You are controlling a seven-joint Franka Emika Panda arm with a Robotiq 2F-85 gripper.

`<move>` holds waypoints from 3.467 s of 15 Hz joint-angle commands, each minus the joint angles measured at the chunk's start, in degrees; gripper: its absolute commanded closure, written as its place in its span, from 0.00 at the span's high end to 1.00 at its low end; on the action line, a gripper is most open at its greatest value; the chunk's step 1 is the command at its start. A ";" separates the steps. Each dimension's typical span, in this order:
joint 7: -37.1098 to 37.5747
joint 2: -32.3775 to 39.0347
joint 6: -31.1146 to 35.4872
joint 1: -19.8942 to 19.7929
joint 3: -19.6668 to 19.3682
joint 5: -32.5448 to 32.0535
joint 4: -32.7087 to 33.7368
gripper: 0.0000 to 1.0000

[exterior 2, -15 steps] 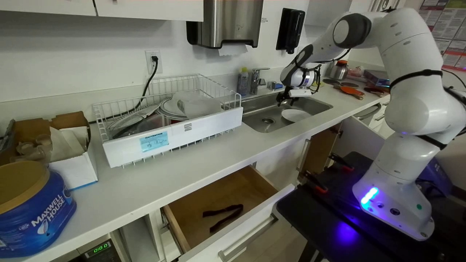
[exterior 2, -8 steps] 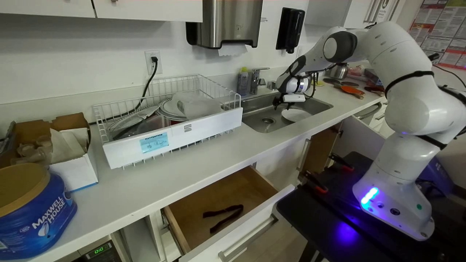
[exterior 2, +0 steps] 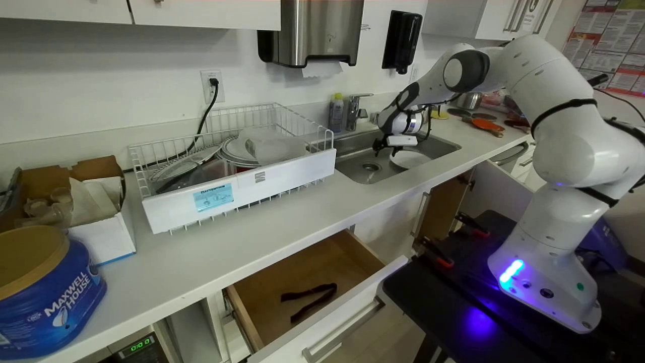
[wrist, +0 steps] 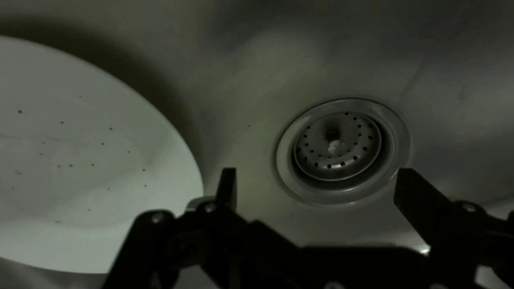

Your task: Remove the plug from the sink drain

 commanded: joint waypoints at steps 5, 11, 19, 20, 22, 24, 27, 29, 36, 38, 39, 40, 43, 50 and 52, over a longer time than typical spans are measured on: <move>4.09 7.55 -3.54 0.76 -0.84 -2.48 11.18 0.85; 4.77 13.29 -8.55 0.47 -0.81 -3.48 19.83 0.80; 6.13 20.95 -11.22 0.76 -1.31 -4.61 30.89 0.73; 6.33 21.72 -11.46 0.80 -1.36 -4.80 31.94 0.70; 6.48 23.14 -11.89 0.86 -1.39 -5.08 33.88 0.68; 7.14 24.49 -12.57 0.93 -1.46 -5.66 35.81 0.65; 7.58 26.22 -13.58 0.84 -1.30 -6.16 38.57 0.60; 7.91 27.37 -14.32 0.86 -1.25 -6.42 40.19 0.59; 8.14 26.77 -14.33 1.03 -1.17 -7.05 38.56 0.42; 8.16 26.78 -14.29 1.01 -1.12 -7.04 38.58 0.22; 8.15 26.77 -14.30 1.01 -1.10 -7.04 38.60 0.15; 8.17 26.77 -14.25 1.03 -1.12 -7.05 38.59 0.06; 8.22 26.77 -14.25 1.11 -1.17 -7.14 38.57 0.05; 6.69 22.51 -14.35 1.01 -1.05 -6.02 35.33 0.05; 4.94 18.88 -15.09 0.80 -0.63 -6.10 31.38 0.05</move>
